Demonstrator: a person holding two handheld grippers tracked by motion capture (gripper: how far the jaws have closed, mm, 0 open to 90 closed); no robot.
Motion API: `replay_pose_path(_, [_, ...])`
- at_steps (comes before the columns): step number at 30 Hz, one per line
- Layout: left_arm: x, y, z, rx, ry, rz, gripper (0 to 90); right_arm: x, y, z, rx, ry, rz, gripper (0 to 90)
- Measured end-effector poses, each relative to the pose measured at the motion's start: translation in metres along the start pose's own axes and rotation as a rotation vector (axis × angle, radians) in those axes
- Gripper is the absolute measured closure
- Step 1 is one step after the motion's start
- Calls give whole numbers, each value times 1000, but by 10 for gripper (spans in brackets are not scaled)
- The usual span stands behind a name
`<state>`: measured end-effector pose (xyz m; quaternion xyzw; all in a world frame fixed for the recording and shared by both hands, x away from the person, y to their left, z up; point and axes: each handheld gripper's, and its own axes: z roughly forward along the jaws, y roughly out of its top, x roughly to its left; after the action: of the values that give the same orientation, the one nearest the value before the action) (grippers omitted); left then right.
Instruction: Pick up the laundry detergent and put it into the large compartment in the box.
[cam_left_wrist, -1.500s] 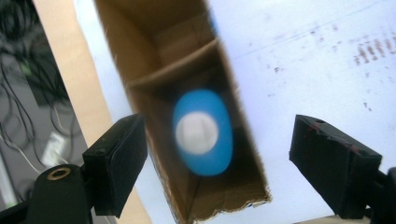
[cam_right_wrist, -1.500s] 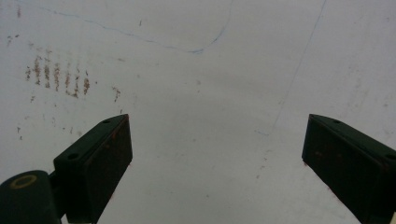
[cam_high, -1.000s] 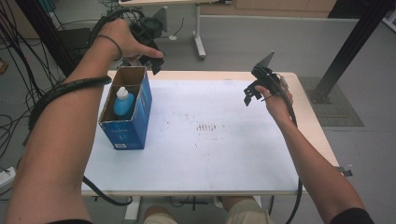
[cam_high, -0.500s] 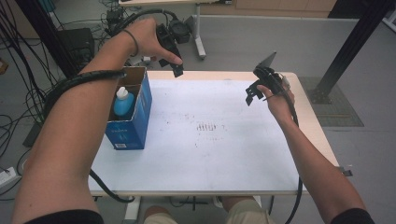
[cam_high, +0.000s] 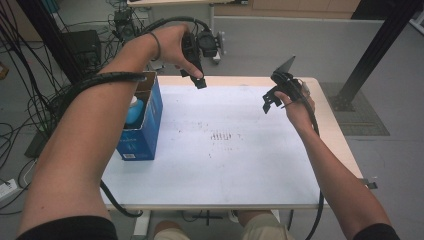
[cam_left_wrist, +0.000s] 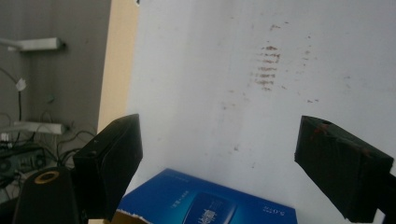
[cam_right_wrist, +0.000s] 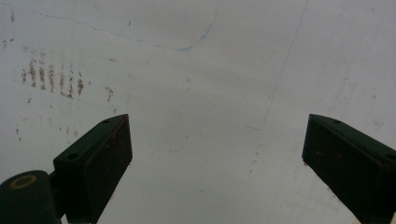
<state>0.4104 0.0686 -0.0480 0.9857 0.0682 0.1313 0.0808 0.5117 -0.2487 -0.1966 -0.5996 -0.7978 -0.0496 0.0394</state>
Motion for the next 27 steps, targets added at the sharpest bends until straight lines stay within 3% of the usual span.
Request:
replay_pose_path(2, [-2, 1, 4, -17, -11, 60, 156, -1, 0, 0, -1, 3, 5, 81])
replay_pose_path(13, [-5, 10, 16, 3, -23, 209, 178, -4, -1, -1, -12, 3, 17, 81])
replay_pose_path(16, [-4, 14, 19, 6, -42, 208, 179, -3, 0, 0, -10, 2, 16, 81])
replay_pose_path(26, [-5, 16, 22, -1, -39, 225, 170, -4, -1, -1, -15, 3, 17, 81])
replay_pose_path(27, [-5, 17, 23, 3, -48, 205, 170, -5, -1, -2, -16, 5, 19, 81])
